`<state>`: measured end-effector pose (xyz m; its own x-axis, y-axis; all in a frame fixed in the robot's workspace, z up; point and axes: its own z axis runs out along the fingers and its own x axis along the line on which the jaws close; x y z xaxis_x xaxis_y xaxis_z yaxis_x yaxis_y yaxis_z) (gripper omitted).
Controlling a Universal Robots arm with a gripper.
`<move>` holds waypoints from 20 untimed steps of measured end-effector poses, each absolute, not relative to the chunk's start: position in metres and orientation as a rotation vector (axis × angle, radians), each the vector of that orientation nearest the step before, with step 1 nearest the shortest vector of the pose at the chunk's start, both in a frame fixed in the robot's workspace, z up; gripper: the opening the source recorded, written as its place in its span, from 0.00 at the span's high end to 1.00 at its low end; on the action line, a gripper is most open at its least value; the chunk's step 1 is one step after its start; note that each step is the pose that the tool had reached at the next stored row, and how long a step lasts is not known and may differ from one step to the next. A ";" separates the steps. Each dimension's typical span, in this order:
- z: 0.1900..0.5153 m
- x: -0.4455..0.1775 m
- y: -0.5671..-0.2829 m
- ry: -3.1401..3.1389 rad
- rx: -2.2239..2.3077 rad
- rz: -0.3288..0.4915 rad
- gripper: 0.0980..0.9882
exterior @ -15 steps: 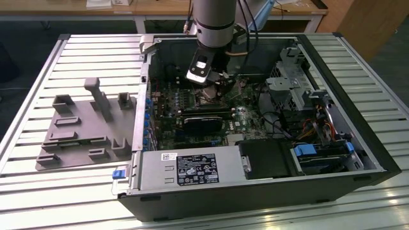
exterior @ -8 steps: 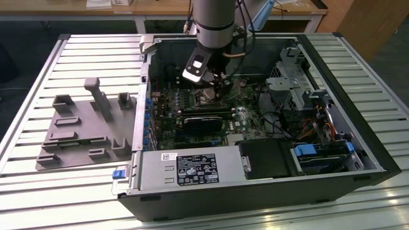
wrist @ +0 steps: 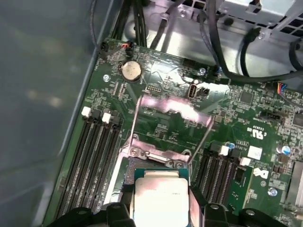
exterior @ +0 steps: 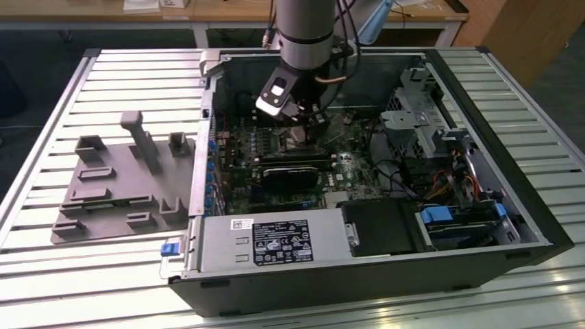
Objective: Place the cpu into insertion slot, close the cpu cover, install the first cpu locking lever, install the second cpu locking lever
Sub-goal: 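Place the cpu into insertion slot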
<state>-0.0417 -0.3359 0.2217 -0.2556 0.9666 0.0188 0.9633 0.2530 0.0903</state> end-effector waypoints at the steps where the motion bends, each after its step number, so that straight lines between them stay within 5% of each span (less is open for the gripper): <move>1: 0.222 -0.042 -0.334 2.452 1.894 0.129 0.50; 20: 0.217 -0.046 -0.327 2.228 2.142 0.121 0.50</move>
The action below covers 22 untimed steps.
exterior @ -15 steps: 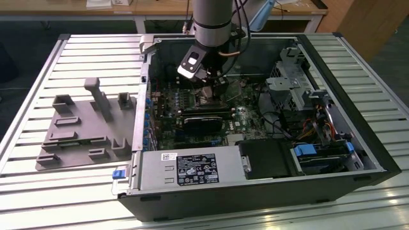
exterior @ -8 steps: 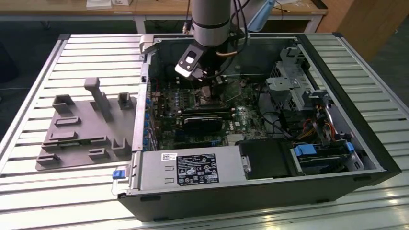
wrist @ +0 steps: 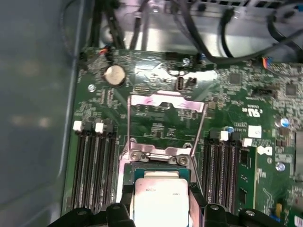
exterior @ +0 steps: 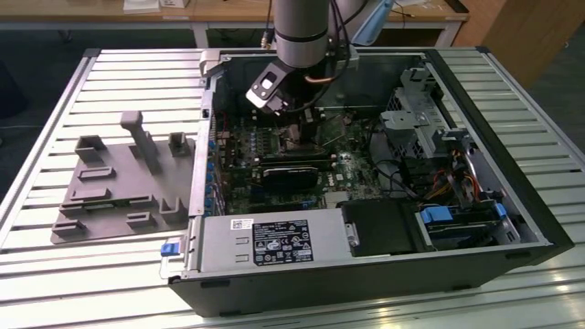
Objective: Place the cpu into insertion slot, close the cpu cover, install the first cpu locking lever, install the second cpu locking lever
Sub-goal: 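Place the cpu into insertion slot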
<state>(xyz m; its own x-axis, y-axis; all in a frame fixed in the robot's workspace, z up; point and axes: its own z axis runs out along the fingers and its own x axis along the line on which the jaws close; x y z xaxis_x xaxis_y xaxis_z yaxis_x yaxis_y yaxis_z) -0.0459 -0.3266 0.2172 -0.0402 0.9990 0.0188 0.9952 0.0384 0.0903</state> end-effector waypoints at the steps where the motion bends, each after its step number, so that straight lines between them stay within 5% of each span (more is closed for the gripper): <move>1: 0.217 -0.046 -0.327 2.213 2.156 0.120 0.50; 22: 0.208 -0.047 -0.325 2.174 2.193 0.119 0.50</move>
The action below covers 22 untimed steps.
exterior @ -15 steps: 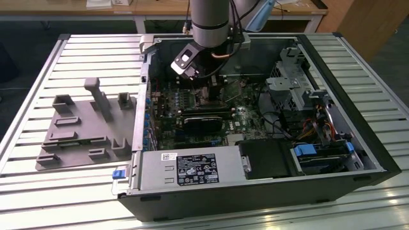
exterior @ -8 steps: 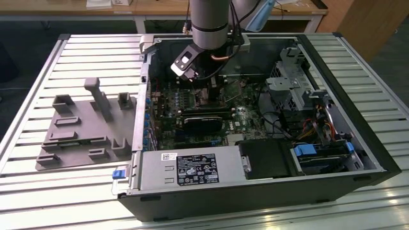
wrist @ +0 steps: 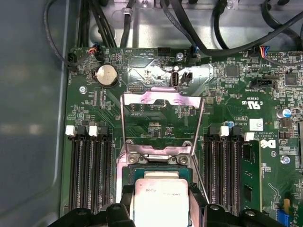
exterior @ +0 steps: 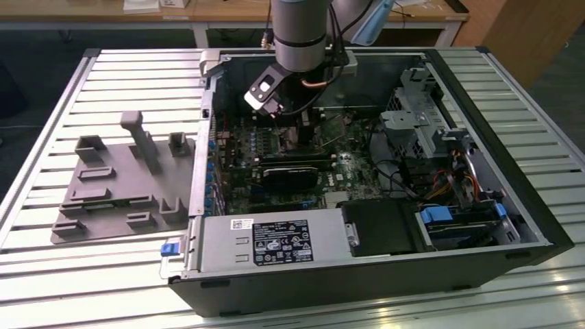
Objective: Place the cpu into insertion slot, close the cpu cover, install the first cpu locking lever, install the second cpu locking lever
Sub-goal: 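Place the cpu into insertion slot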
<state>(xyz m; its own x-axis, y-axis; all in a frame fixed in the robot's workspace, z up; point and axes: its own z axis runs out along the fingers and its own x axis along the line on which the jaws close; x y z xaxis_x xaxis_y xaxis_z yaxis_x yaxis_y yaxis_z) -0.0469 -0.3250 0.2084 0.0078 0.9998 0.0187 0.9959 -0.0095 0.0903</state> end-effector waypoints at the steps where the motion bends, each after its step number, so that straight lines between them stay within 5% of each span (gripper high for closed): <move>1: 0.208 -0.047 -0.325 2.174 2.193 0.119 0.50; 22: 0.197 -0.049 -0.325 2.172 2.195 0.118 0.50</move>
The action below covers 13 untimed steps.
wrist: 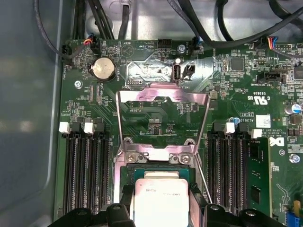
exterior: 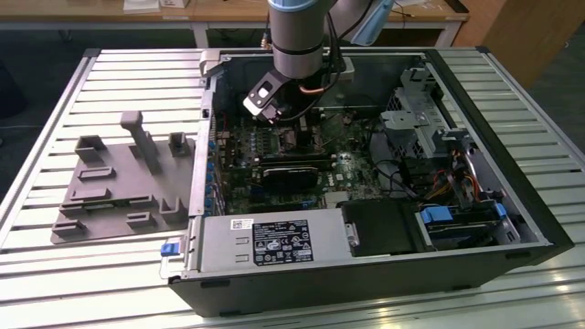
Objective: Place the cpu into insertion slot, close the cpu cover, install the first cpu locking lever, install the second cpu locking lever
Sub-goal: 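Place the cpu into insertion slot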
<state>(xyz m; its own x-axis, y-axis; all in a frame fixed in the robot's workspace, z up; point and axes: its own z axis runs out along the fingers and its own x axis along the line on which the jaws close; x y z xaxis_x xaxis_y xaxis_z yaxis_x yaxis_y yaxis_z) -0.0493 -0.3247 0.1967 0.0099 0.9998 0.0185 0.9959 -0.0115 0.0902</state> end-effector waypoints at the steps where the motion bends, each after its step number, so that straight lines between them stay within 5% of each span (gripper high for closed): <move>1: 0.196 -0.049 -0.324 2.172 2.196 0.119 0.50; 13: 0.194 -0.049 -0.322 2.172 2.195 0.118 0.50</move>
